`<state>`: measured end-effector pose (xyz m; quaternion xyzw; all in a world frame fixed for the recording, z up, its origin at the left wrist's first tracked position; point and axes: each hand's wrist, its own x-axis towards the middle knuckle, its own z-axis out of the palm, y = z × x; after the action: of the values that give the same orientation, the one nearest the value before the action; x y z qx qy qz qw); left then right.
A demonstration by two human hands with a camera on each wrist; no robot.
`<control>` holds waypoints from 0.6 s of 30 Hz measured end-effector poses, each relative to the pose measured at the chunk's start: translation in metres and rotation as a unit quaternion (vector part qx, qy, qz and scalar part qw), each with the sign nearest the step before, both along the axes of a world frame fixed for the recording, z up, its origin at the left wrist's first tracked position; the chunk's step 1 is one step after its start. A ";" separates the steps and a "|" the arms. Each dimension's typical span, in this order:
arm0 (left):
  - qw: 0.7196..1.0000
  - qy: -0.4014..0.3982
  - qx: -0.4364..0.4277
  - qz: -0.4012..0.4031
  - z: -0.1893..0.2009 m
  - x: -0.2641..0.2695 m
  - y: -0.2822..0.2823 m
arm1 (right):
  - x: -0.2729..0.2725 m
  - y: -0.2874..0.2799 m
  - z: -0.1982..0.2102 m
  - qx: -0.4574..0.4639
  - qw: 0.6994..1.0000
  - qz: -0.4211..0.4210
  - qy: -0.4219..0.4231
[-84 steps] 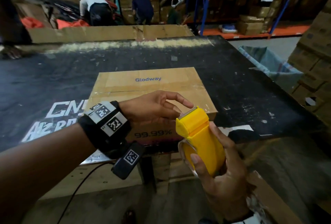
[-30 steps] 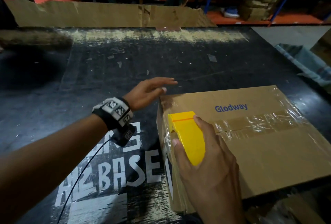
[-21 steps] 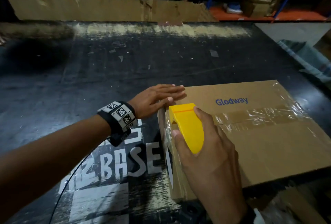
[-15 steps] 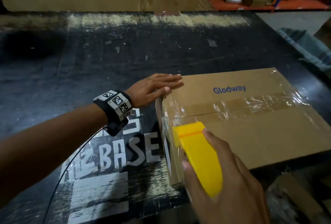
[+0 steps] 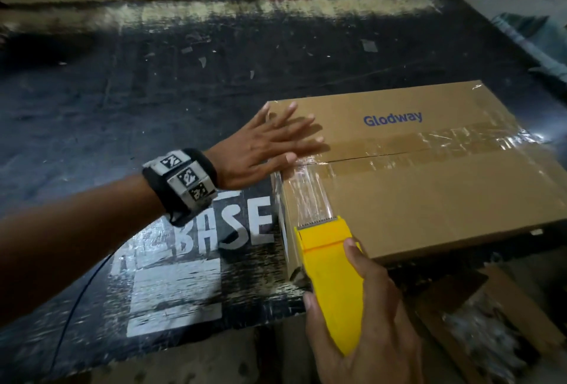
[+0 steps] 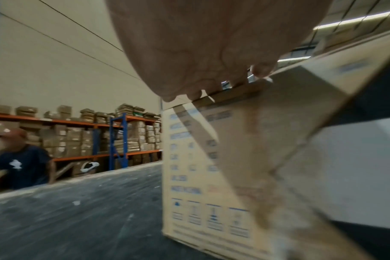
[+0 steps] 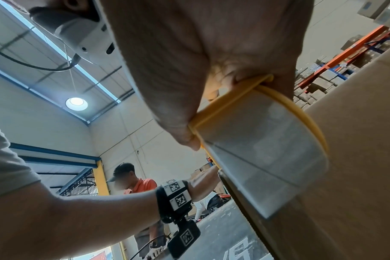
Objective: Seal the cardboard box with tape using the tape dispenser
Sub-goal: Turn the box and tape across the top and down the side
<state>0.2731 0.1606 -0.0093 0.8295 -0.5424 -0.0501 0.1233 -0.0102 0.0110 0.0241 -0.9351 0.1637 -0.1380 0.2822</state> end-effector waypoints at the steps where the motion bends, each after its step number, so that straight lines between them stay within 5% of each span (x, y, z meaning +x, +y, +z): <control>1: 1.000 0.000 0.002 -0.018 0.003 -0.017 0.001 | 0.001 0.010 0.005 0.002 1.000 0.010 -0.006; 7: 0.997 0.020 -0.027 -0.068 -0.004 -0.093 0.009 | -0.008 0.021 0.005 0.051 0.999 0.011 0.000; 18: 0.998 0.038 -0.052 -0.001 -0.001 -0.104 0.002 | -0.075 0.005 0.020 0.009 0.997 0.049 0.059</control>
<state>0.1688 0.1630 -0.0100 0.8188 -0.5402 -0.0530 0.1869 -0.0855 0.0164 0.0444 -0.9460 0.1354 -0.0678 0.2866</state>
